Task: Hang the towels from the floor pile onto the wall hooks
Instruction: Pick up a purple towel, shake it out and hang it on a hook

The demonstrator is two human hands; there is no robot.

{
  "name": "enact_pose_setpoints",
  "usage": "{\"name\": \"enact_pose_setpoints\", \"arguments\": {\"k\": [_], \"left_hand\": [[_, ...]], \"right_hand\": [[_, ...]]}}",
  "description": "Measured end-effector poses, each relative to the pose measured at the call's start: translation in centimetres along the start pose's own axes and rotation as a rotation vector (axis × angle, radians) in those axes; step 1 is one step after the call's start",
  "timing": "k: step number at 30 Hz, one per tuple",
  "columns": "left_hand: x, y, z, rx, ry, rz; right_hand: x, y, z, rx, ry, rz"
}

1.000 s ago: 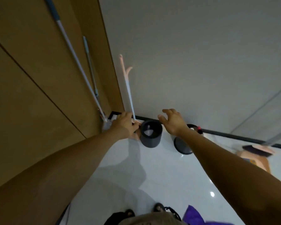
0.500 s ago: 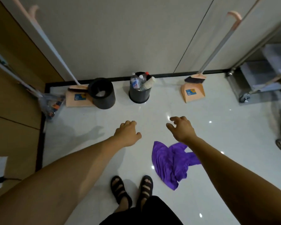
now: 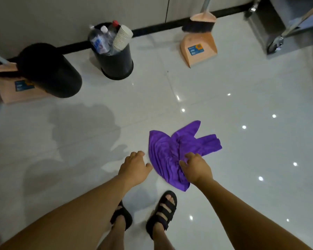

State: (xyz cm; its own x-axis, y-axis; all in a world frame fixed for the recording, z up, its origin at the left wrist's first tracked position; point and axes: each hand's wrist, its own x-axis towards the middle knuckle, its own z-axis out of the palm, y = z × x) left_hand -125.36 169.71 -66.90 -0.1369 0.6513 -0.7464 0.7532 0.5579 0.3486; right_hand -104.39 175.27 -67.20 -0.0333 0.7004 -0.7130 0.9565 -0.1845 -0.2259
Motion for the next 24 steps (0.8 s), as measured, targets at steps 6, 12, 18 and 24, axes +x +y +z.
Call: {"name": "enact_pose_setpoints", "arguments": {"k": [6, 12, 18, 24], "left_hand": [[12.6, 0.3, 12.1, 0.006, -0.044, 0.053], [21.0, -2.6, 20.6, 0.021, -0.041, 0.030], [23.2, -6.6, 23.6, 0.010, -0.061, 0.022], [18.3, -6.8, 21.4, -0.010, -0.178, -0.014]], "right_hand": [[11.9, 8.7, 9.9, 0.017, -0.001, 0.125], [20.5, 14.4, 18.7, -0.070, 0.062, 0.194], [24.8, 16.5, 22.7, -0.119, 0.171, 0.179], [19.0, 15.0, 19.1, -0.195, 0.290, 0.025]]}}
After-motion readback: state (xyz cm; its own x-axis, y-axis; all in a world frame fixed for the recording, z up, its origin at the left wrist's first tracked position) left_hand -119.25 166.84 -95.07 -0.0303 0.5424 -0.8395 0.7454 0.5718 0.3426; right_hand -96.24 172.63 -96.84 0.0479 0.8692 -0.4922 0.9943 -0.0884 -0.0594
